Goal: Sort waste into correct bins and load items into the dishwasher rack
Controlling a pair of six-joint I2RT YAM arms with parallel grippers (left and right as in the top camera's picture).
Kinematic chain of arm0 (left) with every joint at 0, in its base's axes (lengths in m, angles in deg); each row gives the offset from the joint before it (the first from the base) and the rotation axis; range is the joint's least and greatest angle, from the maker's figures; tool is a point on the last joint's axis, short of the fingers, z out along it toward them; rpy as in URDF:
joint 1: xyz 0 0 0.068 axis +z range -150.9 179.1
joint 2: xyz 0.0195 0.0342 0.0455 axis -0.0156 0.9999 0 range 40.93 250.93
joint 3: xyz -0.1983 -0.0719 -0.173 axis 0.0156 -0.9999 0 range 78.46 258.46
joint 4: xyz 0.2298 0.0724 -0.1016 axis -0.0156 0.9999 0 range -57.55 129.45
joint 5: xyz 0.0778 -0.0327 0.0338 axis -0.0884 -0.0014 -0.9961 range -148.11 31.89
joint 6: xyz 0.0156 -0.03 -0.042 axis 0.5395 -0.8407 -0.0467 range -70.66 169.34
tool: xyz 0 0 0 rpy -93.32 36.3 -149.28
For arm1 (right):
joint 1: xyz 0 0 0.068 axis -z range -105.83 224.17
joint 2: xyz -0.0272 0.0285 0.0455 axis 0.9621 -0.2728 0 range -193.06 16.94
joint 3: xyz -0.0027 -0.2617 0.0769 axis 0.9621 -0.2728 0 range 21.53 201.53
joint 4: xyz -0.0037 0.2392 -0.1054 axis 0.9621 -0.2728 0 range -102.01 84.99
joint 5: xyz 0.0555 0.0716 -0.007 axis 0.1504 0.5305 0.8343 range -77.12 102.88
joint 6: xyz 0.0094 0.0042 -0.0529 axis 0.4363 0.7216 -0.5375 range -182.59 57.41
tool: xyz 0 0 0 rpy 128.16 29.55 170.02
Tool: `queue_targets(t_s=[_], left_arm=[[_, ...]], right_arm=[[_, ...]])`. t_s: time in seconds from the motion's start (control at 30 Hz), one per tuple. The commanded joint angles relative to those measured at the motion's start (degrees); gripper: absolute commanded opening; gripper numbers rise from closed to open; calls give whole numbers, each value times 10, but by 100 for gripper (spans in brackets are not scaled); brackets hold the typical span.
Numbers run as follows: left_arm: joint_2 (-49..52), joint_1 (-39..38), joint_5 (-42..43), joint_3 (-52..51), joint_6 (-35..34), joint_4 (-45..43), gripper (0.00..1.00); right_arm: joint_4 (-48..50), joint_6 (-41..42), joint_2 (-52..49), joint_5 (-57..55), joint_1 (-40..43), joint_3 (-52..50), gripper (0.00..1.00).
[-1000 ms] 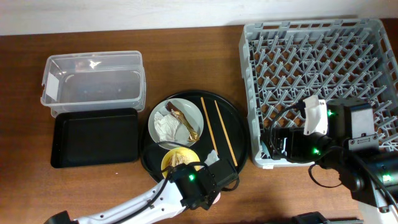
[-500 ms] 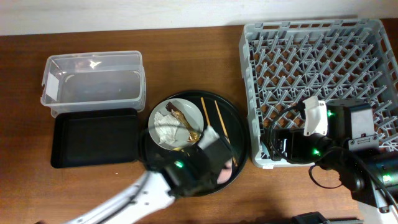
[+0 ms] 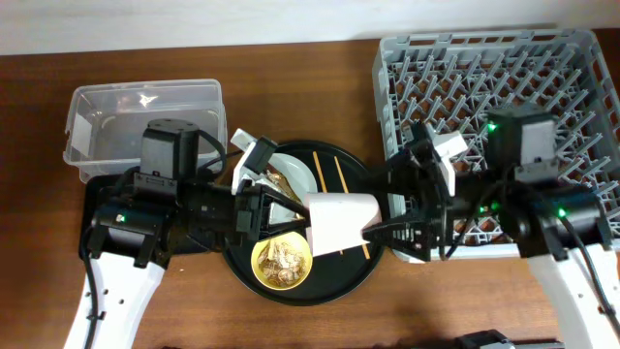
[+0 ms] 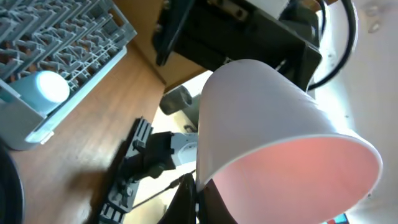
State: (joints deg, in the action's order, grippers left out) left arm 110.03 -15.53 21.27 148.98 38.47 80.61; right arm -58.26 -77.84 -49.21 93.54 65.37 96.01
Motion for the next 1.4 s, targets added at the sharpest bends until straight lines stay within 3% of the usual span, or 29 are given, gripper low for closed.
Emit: queue_targets(t_s=[0.0, 0.1, 0.23, 0.27, 0.3, 0.33, 0.37, 0.47, 0.5, 0.57, 0.7, 0.93, 1.13, 1.2, 1.23, 1.37], left_arm=[[-2, 2, 35, 5, 16, -2, 1], [-2, 2, 8, 5, 16, -2, 0], [-2, 2, -7, 5, 16, -2, 1], [-2, 2, -15, 5, 16, -2, 10], [-2, 2, -37, 5, 16, -1, 38], [-2, 2, -73, 5, 16, 3, 75], [-2, 2, -123, 5, 16, 10, 99], [-2, 2, -388, 5, 11, 101, 99], [-2, 2, -437, 5, 12, 139, 99], [-2, 2, -453, 5, 12, 164, 99], [-2, 2, -453, 5, 12, 162, 99], [-2, 2, -453, 5, 12, 167, 99], [-2, 2, -453, 5, 12, 173, 99], [-2, 2, -453, 5, 12, 175, 99], [-2, 2, -452, 5, 12, 177, 99], [-2, 2, -453, 5, 12, 187, 99]], right_arm=[[6, -4, -18, 61, -36, 7, 93], [2, -4, -17, 56, -70, 7, 64], [-3, 64, -8, -70, -69, 7, 43], [-3, 71, -1, -92, -69, 8, 43], [-3, 83, 11, -122, -66, 8, 43], [-5, 99, 27, -152, -56, 8, 43], [-11, 115, 44, -186, -39, 8, 42], [-104, 173, 97, -346, 96, 8, 42], [-166, 173, 100, -461, 168, 8, 41], [-227, 225, 68, -668, 258, 7, 40], [-233, 287, -28, -789, 280, 7, 38], [-211, 291, -223, -762, 279, 7, 39], [-173, 286, -245, -732, 253, 7, 39], [-179, 277, -245, -736, 239, 7, 70], [-179, 277, -245, -738, 238, 7, 73], [-179, 277, -245, -738, 238, 7, 72]])
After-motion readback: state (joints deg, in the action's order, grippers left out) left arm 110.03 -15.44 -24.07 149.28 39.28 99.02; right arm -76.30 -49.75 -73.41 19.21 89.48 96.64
